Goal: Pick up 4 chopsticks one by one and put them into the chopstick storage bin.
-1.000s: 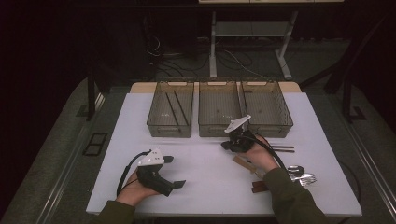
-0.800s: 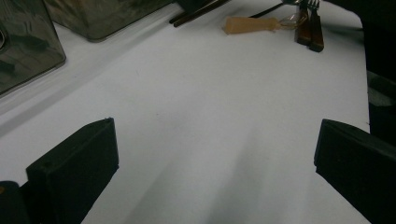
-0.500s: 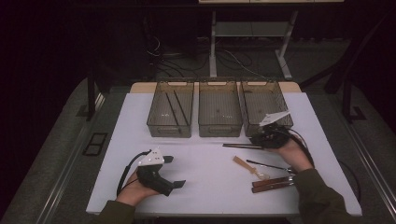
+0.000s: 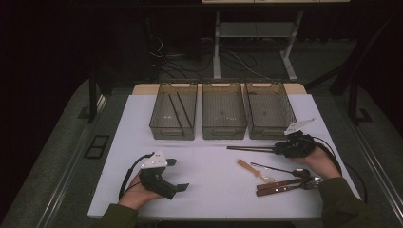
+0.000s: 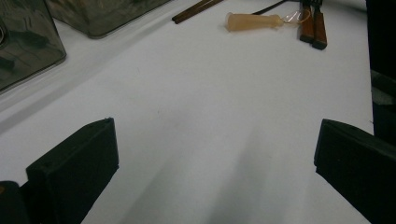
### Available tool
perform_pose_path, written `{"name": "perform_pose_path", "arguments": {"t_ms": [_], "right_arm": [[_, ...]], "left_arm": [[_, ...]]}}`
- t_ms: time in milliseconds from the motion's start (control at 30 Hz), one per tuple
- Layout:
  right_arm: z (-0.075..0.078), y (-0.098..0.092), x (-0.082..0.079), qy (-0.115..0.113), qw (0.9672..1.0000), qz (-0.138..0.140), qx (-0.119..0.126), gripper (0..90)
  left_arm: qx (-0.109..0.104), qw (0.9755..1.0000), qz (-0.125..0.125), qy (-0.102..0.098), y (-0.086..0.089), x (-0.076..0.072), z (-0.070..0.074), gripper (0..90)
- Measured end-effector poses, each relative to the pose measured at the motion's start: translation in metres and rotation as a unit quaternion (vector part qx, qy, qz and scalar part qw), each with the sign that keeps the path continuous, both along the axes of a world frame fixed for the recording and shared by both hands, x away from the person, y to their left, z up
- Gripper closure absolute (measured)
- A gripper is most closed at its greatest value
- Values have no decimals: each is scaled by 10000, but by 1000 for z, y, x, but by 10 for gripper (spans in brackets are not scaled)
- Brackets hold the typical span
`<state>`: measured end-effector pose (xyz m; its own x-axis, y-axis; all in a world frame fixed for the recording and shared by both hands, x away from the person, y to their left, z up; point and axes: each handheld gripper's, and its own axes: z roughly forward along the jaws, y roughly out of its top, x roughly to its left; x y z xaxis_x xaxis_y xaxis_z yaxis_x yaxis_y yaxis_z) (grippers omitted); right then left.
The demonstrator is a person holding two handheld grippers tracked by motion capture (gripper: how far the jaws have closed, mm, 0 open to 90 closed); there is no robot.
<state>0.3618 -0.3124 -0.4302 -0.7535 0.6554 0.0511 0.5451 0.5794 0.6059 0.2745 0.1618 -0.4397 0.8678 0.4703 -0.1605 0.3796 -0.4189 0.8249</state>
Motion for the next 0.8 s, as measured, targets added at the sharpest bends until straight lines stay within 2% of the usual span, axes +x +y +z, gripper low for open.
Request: {"name": "perform_pose_path", "arguments": {"t_ms": [300,467,800], "right_arm": [[-9,3,2,32,9996,127,-244,743],[-9,3,1,-3,9995,185,-241,766],[-7,5,-10,103,9992,310,-235,796]], "left_arm": [[-2,10000,-8,0,0,0,0,0],[1,10000,-18,-7,0,0,0,0],[5,10000,-31,-17,0,0,0,0]]}}
